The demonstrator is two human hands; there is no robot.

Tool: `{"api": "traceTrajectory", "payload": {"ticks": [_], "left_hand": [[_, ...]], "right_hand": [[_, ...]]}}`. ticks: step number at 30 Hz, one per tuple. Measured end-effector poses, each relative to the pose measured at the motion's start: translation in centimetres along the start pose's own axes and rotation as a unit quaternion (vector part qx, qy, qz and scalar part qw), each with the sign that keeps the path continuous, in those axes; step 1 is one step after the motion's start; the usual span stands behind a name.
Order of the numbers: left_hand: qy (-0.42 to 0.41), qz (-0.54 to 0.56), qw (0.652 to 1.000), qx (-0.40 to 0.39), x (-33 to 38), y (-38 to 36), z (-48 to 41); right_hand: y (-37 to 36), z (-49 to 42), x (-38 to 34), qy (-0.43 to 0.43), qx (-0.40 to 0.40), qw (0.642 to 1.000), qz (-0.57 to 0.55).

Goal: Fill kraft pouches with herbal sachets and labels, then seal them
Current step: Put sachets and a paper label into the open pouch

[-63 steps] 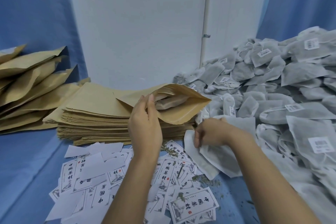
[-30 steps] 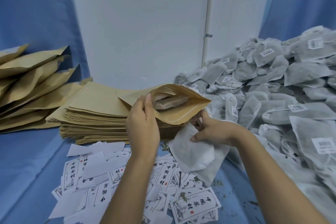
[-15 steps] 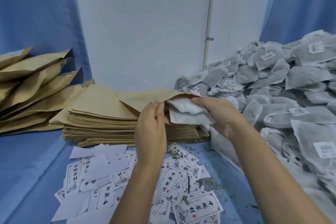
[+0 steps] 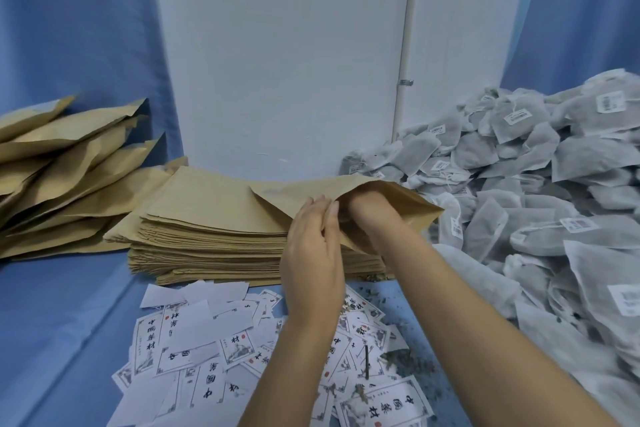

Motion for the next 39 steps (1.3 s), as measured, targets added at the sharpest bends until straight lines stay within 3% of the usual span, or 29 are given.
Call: {"api": "traceTrajectory", "payload": {"ticks": [5,9,13,15,18,20,23,25,28,30,33,36,39], "left_hand": [[0.011,0.001,1.000,0.005,-0.8,0.0,0.1],[0.004,0.003,0.999,0.035,-0.5,0.2,0.5],[-0.006,-0.018,0.999,0.028,-0.3,0.0,0.6],[0.003,-0.034,0.999,0.006,-0.4,-0.3,0.2],[0.040,-0.042,0.998,-0.022,-1.0,-0.7,-0.6],[0.076,-0.031,0.996,-0.029,-1.4,-0.6,-0.9],[0.116,-0.005,0.993,-0.030,-1.6,-0.4,-1.1],[0.125,0.004,0.992,-0.028,-1.4,-0.3,-1.2],[0.127,0.006,0.991,-0.033,-1.1,-0.5,-1.0],[0.120,0.003,0.992,-0.038,-1.0,-0.6,-0.7],[0.111,0.000,0.993,-0.041,-0.8,-0.7,-0.5],[0.109,-0.002,0.993,-0.041,-0.9,-0.5,-0.6],[0.102,0.007,0.994,-0.033,-1.0,-0.3,-0.8]], "right_hand": [[1.1,0.1,-0.4,0.042,-0.027,0.998,0.046],[0.1,0.4,-1.5,0.111,-0.029,0.977,0.178],[-0.4,-0.4,-0.9,0.121,-0.054,0.984,0.121],[0.5,0.2,-0.4,0.184,0.007,0.978,0.097],[3.7,1.3,0.9,0.263,0.194,0.944,0.045],[5.2,2.0,2.1,0.290,0.239,0.926,0.042],[6.2,1.3,4.4,0.258,0.218,0.938,0.079],[6.7,0.2,5.8,0.229,0.198,0.931,0.202],[6.9,-1.1,7.3,0.221,0.179,0.855,0.432],[7.2,-1.4,8.1,0.173,0.166,0.821,0.519],[7.5,-1.3,8.5,0.116,0.168,0.817,0.539],[7.3,-1.1,8.0,0.134,0.180,0.804,0.550],[7.2,-0.8,6.9,0.163,0.175,0.818,0.523]]}}
Point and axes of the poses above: each hand's wrist, its own z-axis away from the middle knuckle, its own y-axis out of the back of the hand, x = y × z, the point moved 5 cm from there along -z, towards the middle knuckle, and after that the axes turned 12 degrees about x, right-handed, at the moved point
